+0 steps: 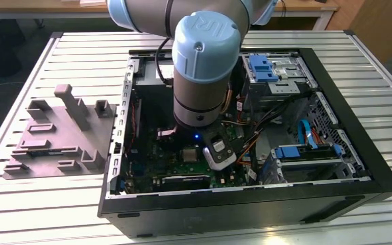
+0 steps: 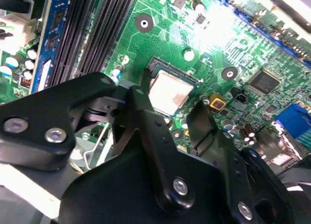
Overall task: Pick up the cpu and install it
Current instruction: 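Place the cpu into insertion slot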
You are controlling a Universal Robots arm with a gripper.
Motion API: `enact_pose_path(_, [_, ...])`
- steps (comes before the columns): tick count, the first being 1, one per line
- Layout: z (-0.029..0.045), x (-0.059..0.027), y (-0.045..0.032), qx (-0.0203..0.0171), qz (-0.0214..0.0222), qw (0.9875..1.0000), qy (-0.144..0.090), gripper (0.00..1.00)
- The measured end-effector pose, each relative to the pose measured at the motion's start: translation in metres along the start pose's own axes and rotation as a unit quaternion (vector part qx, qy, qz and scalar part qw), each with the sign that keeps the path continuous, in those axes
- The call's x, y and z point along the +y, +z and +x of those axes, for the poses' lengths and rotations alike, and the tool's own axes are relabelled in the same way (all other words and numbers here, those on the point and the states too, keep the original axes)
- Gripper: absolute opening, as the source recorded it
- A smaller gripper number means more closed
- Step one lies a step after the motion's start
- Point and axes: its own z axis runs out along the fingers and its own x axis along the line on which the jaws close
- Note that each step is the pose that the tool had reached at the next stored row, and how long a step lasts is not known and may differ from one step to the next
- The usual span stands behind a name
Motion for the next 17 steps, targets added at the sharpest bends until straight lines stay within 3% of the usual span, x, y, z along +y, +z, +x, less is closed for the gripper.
enact_pose_path(2, [-0.0002, 0.0001, 0.0005, -0.0001, -0.0003, 1.0, 0.0, 0.54])
enact_pose_path(9, [-0.0005, 0.0004, -0.0011, -0.0001, -0.0012, 1.0, 0.0, 0.54])
enact_pose_path(17, [-0.0011, 0.0007, -0.0054, 0.0027, -0.0012, 1.0, 0.0, 0.54])
